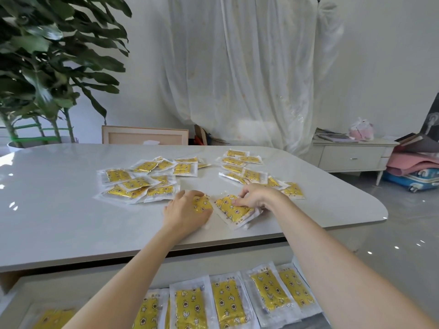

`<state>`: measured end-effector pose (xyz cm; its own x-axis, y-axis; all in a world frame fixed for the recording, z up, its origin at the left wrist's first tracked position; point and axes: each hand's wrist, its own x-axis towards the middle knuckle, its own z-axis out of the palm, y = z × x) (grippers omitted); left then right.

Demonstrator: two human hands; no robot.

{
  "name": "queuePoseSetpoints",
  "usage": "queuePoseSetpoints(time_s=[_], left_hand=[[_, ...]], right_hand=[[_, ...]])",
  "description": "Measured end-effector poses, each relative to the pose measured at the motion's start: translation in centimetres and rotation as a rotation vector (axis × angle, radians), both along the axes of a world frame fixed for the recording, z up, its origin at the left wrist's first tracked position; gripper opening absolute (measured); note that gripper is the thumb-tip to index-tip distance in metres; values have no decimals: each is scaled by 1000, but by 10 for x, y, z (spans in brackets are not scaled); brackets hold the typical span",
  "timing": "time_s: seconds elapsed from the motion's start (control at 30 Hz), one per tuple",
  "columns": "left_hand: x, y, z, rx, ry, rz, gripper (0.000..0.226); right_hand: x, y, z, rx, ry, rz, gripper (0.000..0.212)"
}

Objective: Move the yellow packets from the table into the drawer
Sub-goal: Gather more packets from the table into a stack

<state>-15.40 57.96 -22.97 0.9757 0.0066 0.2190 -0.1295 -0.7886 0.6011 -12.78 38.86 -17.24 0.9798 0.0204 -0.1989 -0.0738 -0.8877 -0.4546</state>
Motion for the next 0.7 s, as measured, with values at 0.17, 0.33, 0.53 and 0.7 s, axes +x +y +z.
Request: queuePoseSetpoints(time_s=[0.17, 0.33, 0.53, 0.7], left_hand=[[-25, 6, 4, -71, 34, -32, 54], [-49, 23, 6, -164, 120, -97, 57], [-74, 44, 5, -270, 118, -65, 42], [-91, 60, 10, -411, 132, -30, 42]], right_hand=[[-18, 4, -9, 52, -35, -93, 31], [-40, 8, -21, 325, -103, -180, 35], [-70, 26, -16, 440, 9, -158, 26], [-93, 25, -6, 522, 50, -158, 22]])
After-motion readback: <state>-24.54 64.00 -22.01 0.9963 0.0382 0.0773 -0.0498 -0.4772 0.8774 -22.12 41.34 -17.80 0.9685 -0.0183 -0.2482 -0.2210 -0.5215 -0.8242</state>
